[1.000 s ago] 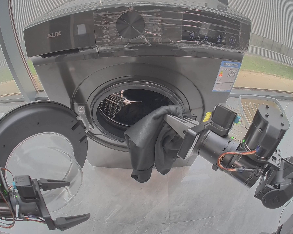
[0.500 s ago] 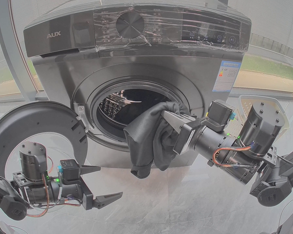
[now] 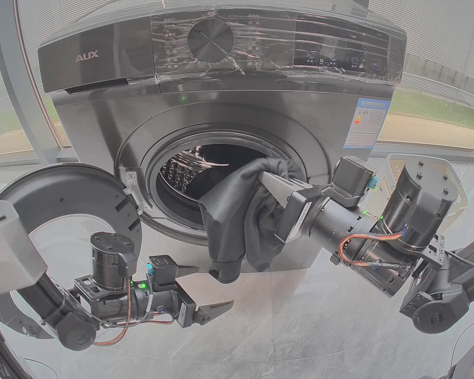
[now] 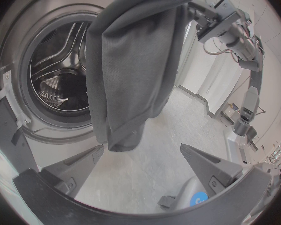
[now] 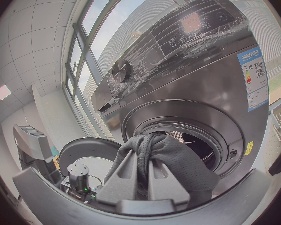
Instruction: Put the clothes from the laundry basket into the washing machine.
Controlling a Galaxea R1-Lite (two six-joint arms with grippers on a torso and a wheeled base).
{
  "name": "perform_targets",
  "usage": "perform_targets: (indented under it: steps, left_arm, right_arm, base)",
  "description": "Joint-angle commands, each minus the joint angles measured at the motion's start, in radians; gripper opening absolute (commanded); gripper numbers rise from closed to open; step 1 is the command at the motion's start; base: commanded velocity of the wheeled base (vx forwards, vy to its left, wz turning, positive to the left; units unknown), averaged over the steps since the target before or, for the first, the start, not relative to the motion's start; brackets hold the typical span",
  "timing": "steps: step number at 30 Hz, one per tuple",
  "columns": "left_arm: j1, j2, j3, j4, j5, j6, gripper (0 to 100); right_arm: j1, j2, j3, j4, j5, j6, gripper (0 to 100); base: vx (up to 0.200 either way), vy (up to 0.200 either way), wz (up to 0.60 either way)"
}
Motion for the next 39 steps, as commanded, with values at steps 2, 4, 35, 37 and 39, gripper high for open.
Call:
perform_targets:
  steps: [2, 4, 35, 37, 39]
  left_arm:
    - [-0.004, 0.178, -0.09, -0.081, 0.042, -0.034, 100]
    - [-0.004, 0.192, -0.104, -0.086, 0.05, -0.039, 100]
    - [-0.034, 0.26, -0.112, -0.382, 0.166, -0.068, 0]
    - [-0.05, 0.226, -0.056, -0.423, 0.166, -0.068, 0]
    - [-0.063, 0.2, -0.007, -0.468, 0.166, -0.068, 0]
  right_arm:
    - [0.005, -0.006, 0.007, 0.0, -0.003, 0.004, 0]
    - [0.005, -0.009, 0.01, 0.0, -0.003, 0.004, 0]
    - [-0.011, -0.001, 0.064, -0.021, -0.005, -0.006, 0]
    - [-0.026, 0.001, 0.072, -0.015, -0.005, -0.007, 0]
    - [-0.045, 0.005, 0.076, -0.011, -0.003, -0.007, 0]
  base:
    - [0.0, 0.0, 0.0]
    - [0.0, 0.0, 0.0]
    - [0.0, 0.0, 0.0]
    - [0.0, 0.0, 0.0]
    - [0.0, 0.0, 0.0]
